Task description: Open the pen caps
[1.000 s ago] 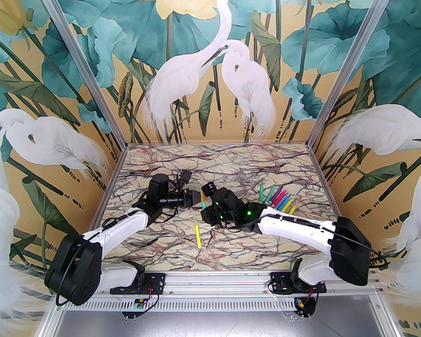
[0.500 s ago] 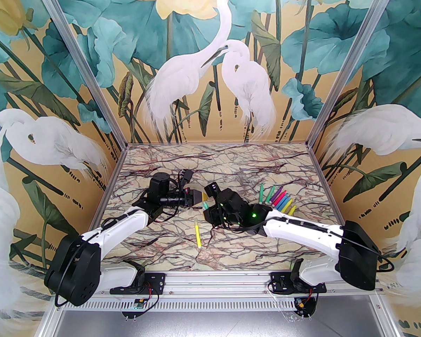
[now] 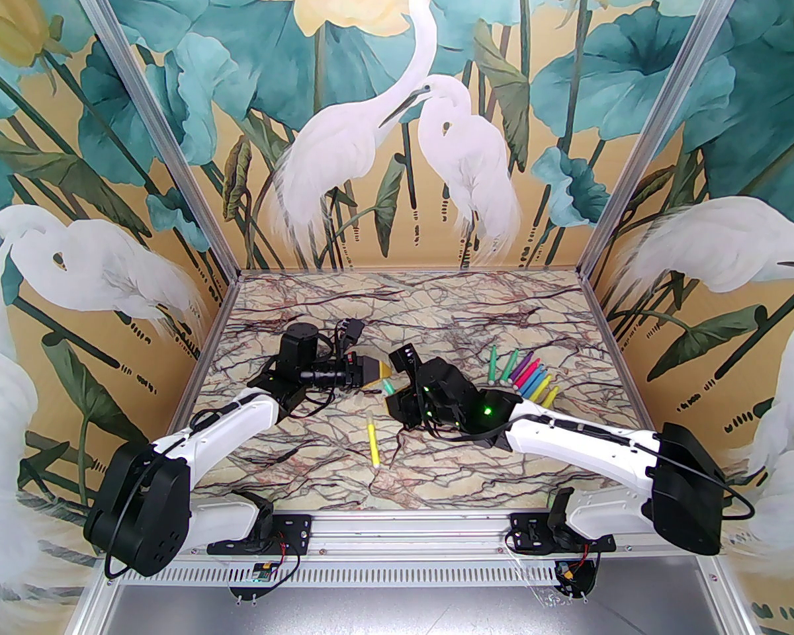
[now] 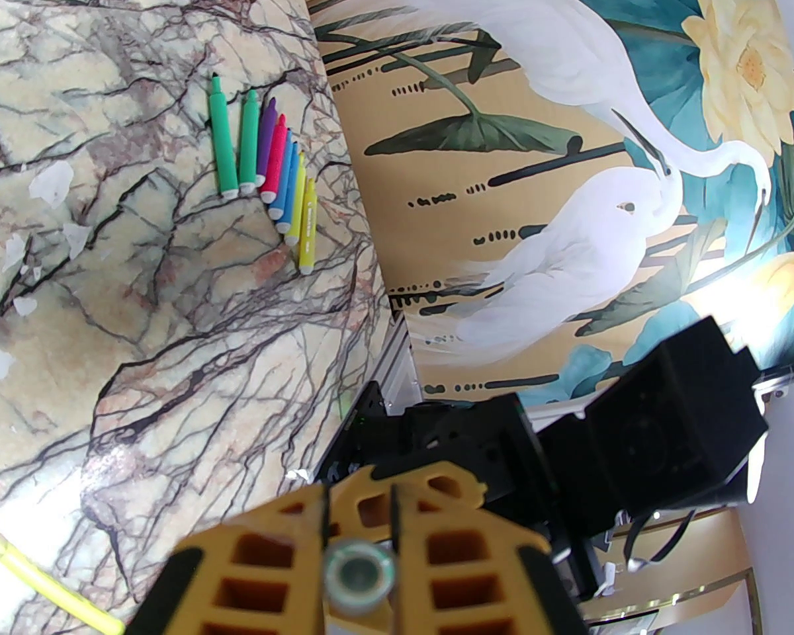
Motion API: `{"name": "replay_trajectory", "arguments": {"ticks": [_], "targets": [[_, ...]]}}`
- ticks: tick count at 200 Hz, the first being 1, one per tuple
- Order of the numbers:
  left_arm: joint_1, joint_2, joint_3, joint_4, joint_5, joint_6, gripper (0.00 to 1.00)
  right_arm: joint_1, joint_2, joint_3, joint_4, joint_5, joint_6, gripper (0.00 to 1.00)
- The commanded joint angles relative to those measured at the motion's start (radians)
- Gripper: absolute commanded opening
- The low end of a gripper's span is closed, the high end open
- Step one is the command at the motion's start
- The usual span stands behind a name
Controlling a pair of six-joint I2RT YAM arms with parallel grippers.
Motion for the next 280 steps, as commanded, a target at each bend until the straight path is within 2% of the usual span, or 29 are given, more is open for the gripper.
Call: {"name": "replay_trajectory", "arguments": {"ticks": [1, 244, 260, 280], "targets": [[0.083, 0.018, 0.04, 0.022, -0.127, -0.026, 0.0, 0.003, -0.046, -0.051, -0.157, -0.005, -0.013, 0.09], [0.108, 0.083, 0.094, 0.031, -0.122, -0.064, 0.0, 0.002, -0.142, -0.149, -0.175, 0.046, -0.015, 0.05], [0.108, 0.081, 0.104, -0.014, -0.13, -0.029, 0.0, 0.0, -0.157, -0.155, -0.188, 0.081, -0.002, 0.06], [0.107, 0.066, 0.137, -0.176, -0.189, 0.082, 0.0, -0.011, -0.188, -0.164, -0.216, 0.15, 0.02, 0.06]]}}
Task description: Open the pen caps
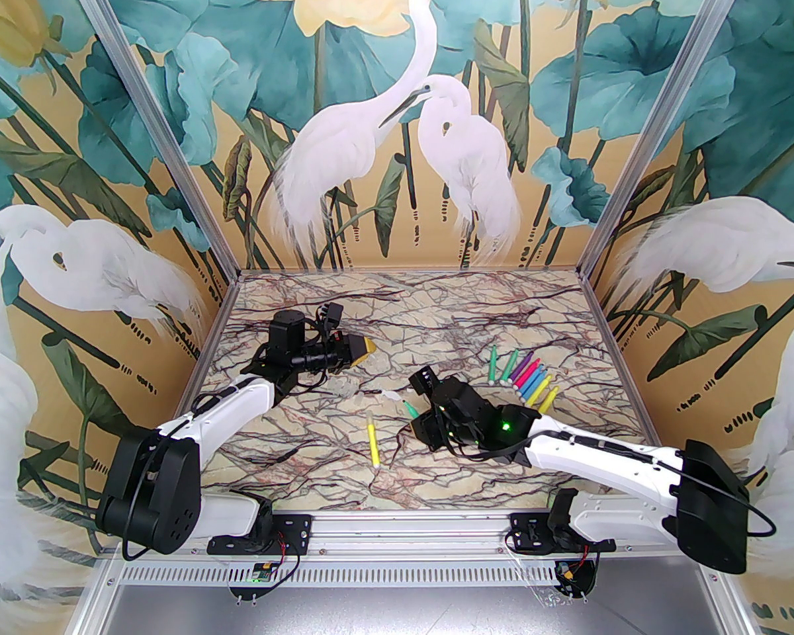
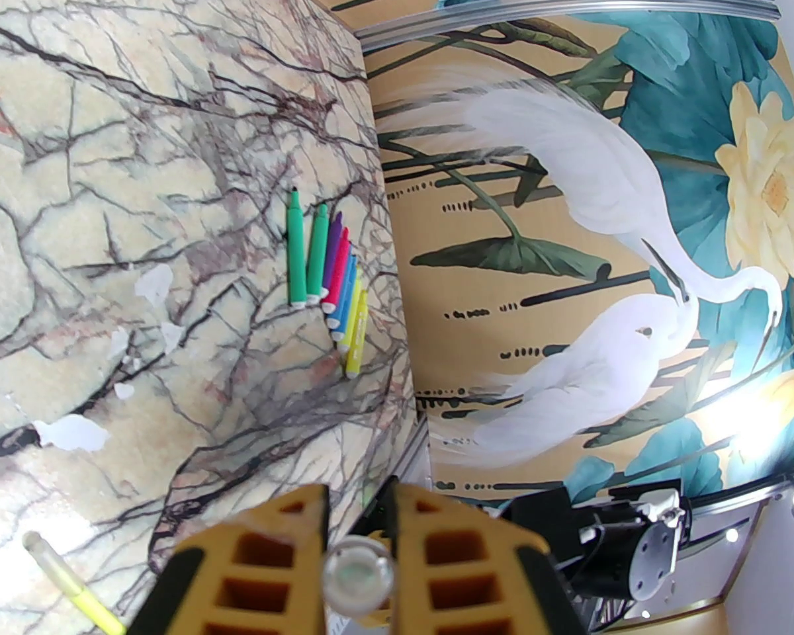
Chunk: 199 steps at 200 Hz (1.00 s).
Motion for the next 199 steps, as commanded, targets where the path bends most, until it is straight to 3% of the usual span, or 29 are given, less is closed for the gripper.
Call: {"name": "replay_trajectory", "arguments": {"ticks": [1, 37, 72, 141, 199], "targets": [[-0.003, -0.008, 0.057, -0.154, -0.078, 0.118, 0.0, -0.01, -0.049, -0.021, -0.045, 0.094, 0.035, 0.06], [-0.023, -0.03, 0.131, -0.45, -0.215, 0.308, 0.0, -0.083, -0.11, -0.038, -0.107, 0.191, 0.092, 0.06], [-0.097, -0.006, 0.2, -0.628, -0.368, 0.43, 0.0, -0.158, -0.183, -0.056, -0.165, 0.273, 0.142, 0.07], [-0.206, 0.128, 0.299, -0.79, -0.556, 0.537, 0.0, -0.306, -0.289, -0.096, -0.276, 0.38, 0.228, 0.09], [-0.256, 0.2, 0.313, -0.825, -0.649, 0.587, 0.0, -0.52, -0.373, -0.163, -0.334, 0.389, 0.309, 0.09]]}}
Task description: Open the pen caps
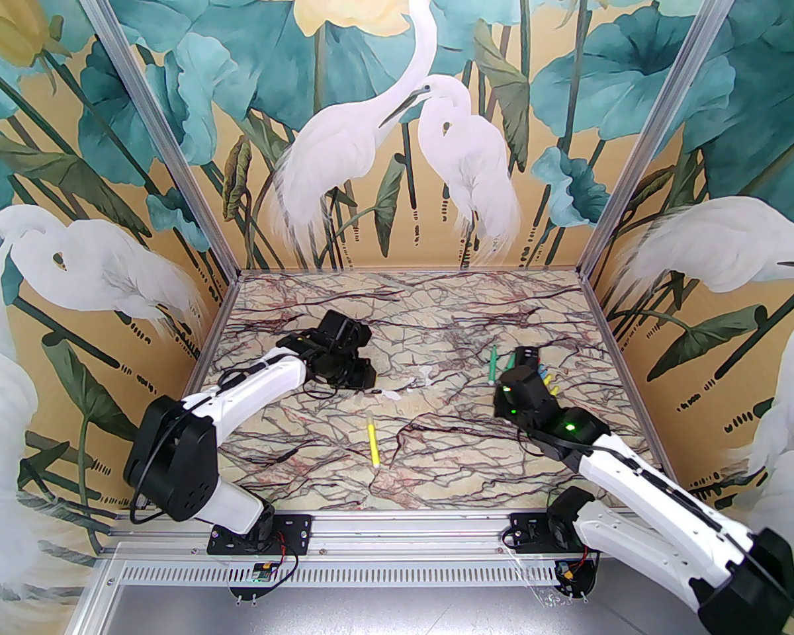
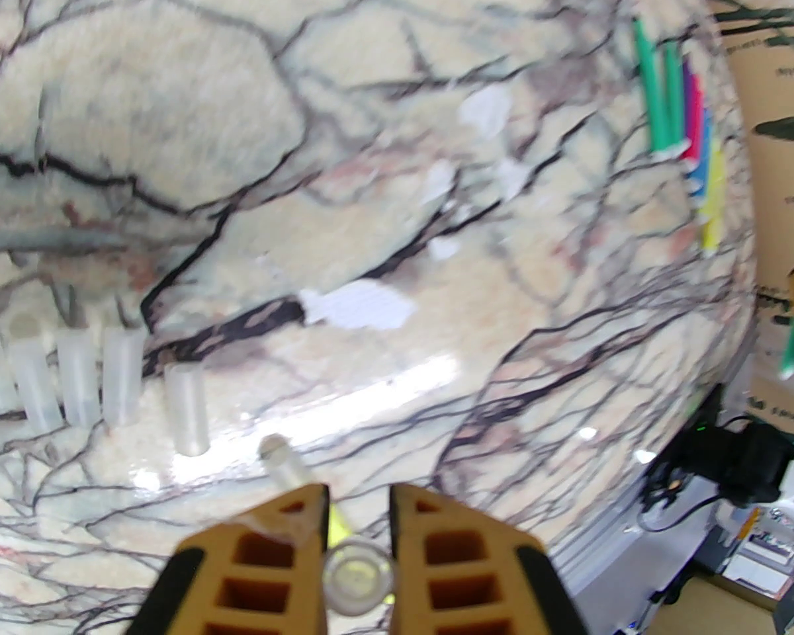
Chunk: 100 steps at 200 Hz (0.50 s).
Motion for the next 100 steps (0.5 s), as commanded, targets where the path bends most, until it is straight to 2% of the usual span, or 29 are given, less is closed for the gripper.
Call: {"name": "replay_trajectory", "arguments": {"ticks": [1, 79, 100], "targets": [[-0.016, 0.029, 0.024, -0.042, -0.067, 0.051, 0.0, -0.063, -0.035, -0.032, -0.05, 0.026, 0.056, 0.09], [-0.075, 0.163, 0.069, -0.082, -0.193, 0.086, 0.0, -0.3, 0.003, -0.09, -0.041, -0.017, 0.06, 0.09], [-0.076, 0.189, 0.075, -0.083, -0.213, 0.086, 0.0, -0.372, 0.016, -0.107, -0.007, -0.078, 0.066, 0.09]]}}
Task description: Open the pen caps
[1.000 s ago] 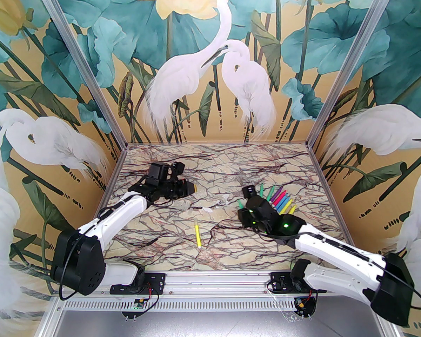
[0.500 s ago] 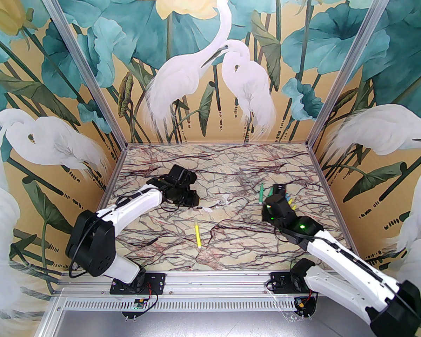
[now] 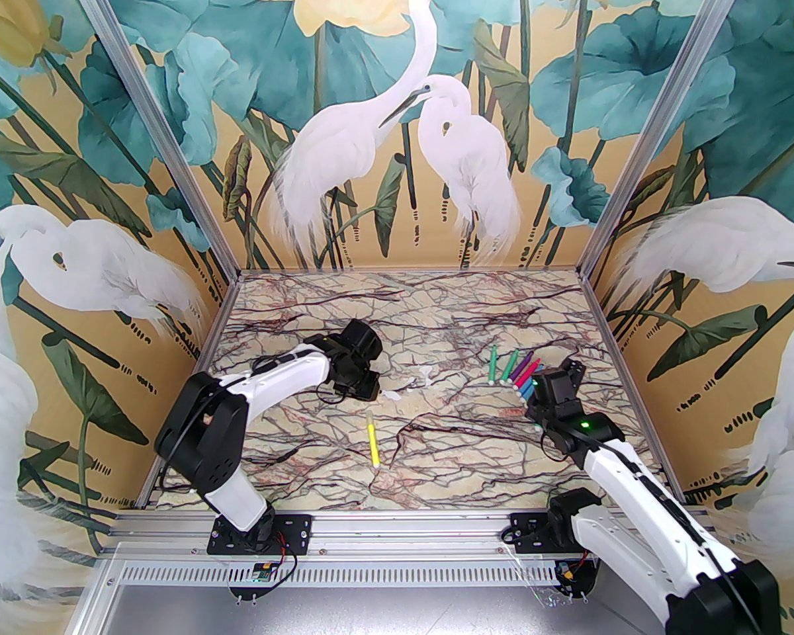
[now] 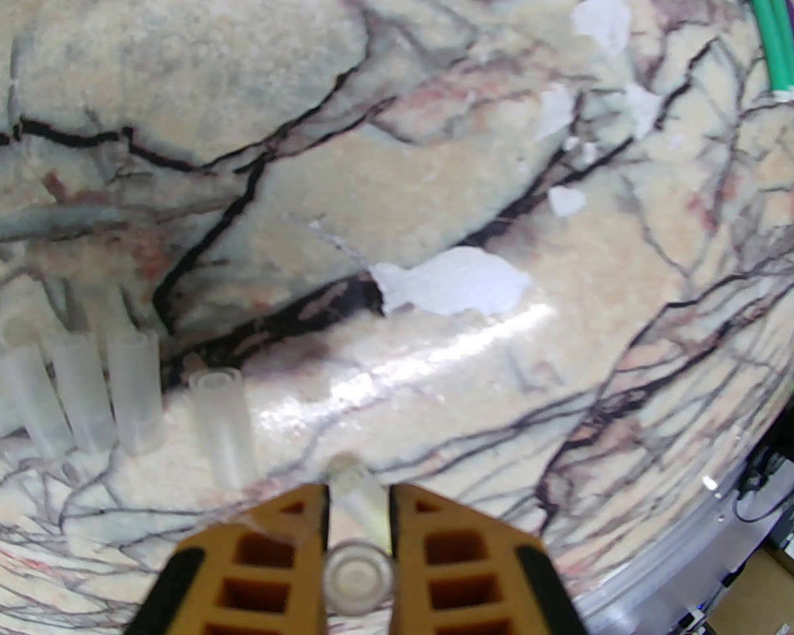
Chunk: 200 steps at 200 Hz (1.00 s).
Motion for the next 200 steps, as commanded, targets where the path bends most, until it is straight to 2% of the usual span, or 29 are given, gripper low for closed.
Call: {"name": "replay_trajectory", "arguments": {"ticks": [1, 39, 149, 200], "targets": [[-0.005, 0.035, 0.029, -0.029, -0.063, 0.021, 0.0, -0.061, 0.012, -0.024, 0.032, -0.057, 0.022, 0.09], [-0.007, 0.068, 0.027, -0.022, -0.092, 0.026, 0.0, -0.137, 0.057, -0.043, 0.074, -0.089, 0.053, 0.1], [-0.006, 0.114, 0.033, -0.008, -0.12, 0.019, 0.0, -0.192, 0.183, -0.043, 0.129, -0.067, 0.09, 0.17], [-0.006, 0.107, 0.024, -0.003, -0.123, 0.021, 0.09, -0.215, 0.301, -0.006, 0.152, -0.065, 0.065, 0.17]]}}
